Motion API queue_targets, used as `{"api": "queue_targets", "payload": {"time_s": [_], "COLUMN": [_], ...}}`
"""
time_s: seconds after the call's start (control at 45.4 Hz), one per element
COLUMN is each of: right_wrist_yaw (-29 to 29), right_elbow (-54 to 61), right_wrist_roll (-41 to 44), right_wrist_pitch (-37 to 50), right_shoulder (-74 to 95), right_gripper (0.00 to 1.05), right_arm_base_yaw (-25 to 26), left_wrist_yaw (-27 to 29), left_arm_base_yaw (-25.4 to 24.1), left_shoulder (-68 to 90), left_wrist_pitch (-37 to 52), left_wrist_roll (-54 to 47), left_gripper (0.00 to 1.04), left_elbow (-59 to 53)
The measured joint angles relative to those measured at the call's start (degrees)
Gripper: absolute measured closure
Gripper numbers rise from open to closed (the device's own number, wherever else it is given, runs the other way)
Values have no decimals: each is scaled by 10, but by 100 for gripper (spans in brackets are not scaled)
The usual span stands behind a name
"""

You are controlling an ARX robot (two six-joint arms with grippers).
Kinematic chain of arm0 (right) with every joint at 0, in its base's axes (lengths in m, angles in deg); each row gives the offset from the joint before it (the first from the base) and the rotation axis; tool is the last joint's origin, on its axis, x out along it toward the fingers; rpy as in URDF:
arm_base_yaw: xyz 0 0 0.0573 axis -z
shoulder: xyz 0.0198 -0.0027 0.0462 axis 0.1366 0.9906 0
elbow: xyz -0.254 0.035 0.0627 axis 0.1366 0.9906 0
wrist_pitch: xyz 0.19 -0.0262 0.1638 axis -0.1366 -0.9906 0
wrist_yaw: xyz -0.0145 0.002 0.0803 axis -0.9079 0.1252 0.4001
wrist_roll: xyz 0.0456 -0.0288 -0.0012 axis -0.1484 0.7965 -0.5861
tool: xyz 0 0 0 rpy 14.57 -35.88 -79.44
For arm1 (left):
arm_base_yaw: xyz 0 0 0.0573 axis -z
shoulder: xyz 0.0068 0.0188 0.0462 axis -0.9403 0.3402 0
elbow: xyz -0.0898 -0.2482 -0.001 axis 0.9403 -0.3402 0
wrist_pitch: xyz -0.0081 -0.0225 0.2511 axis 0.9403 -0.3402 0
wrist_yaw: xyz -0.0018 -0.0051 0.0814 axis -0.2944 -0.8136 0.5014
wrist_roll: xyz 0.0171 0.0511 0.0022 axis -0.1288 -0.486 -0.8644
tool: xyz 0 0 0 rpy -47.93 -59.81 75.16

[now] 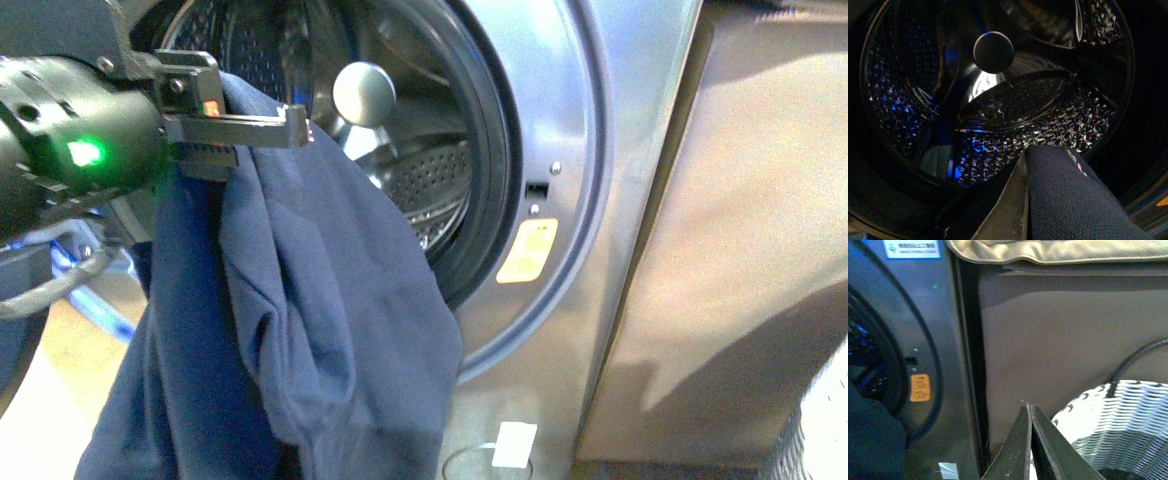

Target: Put clothes into washing machine

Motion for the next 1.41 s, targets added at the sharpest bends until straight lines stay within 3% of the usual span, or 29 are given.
{"api": "queue_targets", "payload": {"time_s": [0.286,0.969,1.101,1.19,1.41], "right_wrist_yaw": [2,3,3,3,3], "right_elbow": [47,110,110,110,110], "right_wrist_roll": [0,0,0,0,0], "right_wrist_pitch": [-9,-87,-112,-206,-212], "right_shoulder": [-58,-205,-230,-307,-327], "right_gripper": [102,102,102,102,102], "right_arm_base_yaw": [10,11,11,11,11], "left_wrist_yaw": [10,59,60,60,60], "left_arm_base_yaw": [0,0,-8,-12,-20], "left_shoulder": [64,250,290,316,365], "left_wrist_pitch": [10,58,43,27,1], "left_wrist_roll": [0,-1,-3,-5,-12], "left_gripper": [100,100,100,100,100], "left_elbow": [31,219,279,323,402]}}
